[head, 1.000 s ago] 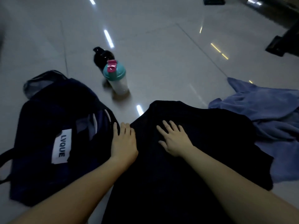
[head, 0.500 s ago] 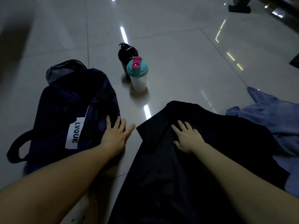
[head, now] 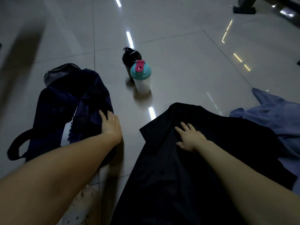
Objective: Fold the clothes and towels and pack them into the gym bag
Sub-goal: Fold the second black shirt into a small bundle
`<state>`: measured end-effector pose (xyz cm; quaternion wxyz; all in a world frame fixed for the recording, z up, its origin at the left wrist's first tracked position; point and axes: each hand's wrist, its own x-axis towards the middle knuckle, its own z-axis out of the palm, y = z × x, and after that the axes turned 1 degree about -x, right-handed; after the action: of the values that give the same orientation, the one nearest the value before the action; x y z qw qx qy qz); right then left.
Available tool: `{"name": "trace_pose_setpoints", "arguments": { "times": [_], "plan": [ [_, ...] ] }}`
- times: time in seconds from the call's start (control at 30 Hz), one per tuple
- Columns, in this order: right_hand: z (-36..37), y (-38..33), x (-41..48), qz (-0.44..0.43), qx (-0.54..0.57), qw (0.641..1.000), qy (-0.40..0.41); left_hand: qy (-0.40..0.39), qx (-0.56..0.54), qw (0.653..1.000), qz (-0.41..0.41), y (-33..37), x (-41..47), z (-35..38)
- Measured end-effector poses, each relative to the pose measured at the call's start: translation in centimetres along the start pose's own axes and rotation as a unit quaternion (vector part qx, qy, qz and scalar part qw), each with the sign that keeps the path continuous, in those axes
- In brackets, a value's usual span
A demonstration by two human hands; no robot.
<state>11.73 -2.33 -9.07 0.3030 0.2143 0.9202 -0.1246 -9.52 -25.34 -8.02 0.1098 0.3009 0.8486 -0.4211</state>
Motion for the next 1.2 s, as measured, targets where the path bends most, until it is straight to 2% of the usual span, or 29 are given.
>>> {"name": "trace_pose_setpoints", "arguments": {
  "times": [0.07,0.1,0.13,0.2,0.23,0.33,0.5,0.53,0.57,0.6,0.7,0.77,0.83,1.03,1.13,1.2],
  "plan": [
    [0.0,-0.1,-0.3,-0.001,0.007,1.0,0.014,0.079,-0.102,0.991,0.037,1.4,-0.1,-1.7],
    [0.1,-0.2,-0.5,-0.003,0.007,0.999,0.037,0.124,-0.196,0.971,0.06,2.5,0.0,-2.5],
    [0.3,-0.3,-0.8,-0.005,0.001,0.997,0.071,0.136,-0.303,0.941,0.071,3.6,0.1,-3.2],
    [1.0,-0.3,-1.3,-0.005,-0.014,0.991,0.136,0.077,-0.455,0.885,0.062,5.6,-0.1,-4.5],
    [1.4,-0.2,-1.5,-0.005,-0.017,0.989,0.147,0.04,-0.485,0.872,0.049,6.3,-0.2,-4.8],
    [2.5,0.6,-1.6,-0.009,-0.008,0.994,0.105,-0.036,-0.53,0.847,0.027,7.3,0.2,-5.1],
    [2.8,1.2,-1.2,-0.018,-0.019,0.995,0.099,-0.076,-0.699,0.711,-0.007,5.3,3.2,-6.0],
    [2.6,1.1,-1.1,-0.014,-0.021,0.995,0.1,-0.084,-0.717,0.692,0.004,4.5,3.5,-6.2],
    [2.4,0.8,-0.9,-0.009,-0.022,0.995,0.098,-0.094,-0.72,0.687,0.028,4.1,3.6,-6.3],
    [2.1,0.5,-0.8,-0.003,-0.021,0.995,0.095,-0.107,-0.7,0.704,0.054,3.9,3.5,-6.3],
    [1.0,-0.3,-0.5,0.016,-0.006,0.992,0.128,-0.104,-0.592,0.795,0.085,5.1,2.9,-6.0],
    [0.3,-0.2,0.1,0.025,-0.007,0.982,0.189,-0.094,-0.578,0.807,0.077,5.9,3.2,-5.9],
    [-0.6,0.6,1.3,0.029,0.002,0.978,0.207,-0.096,-0.607,0.786,0.066,5.8,3.7,-6.1],
    [-2.9,2.9,5.9,0.028,0.02,0.995,0.097,-0.028,-0.685,0.727,0.023,3.1,6.3,-6.9],
    [-4.1,3.1,7.8,0.047,0.023,0.995,0.084,0.008,-0.728,0.686,-0.018,2.1,7.8,-6.9],
    [-5.3,3.2,8.8,0.054,0.027,0.995,0.073,0.034,-0.737,0.674,-0.042,1.8,8.4,-7.0]
  ]
}}
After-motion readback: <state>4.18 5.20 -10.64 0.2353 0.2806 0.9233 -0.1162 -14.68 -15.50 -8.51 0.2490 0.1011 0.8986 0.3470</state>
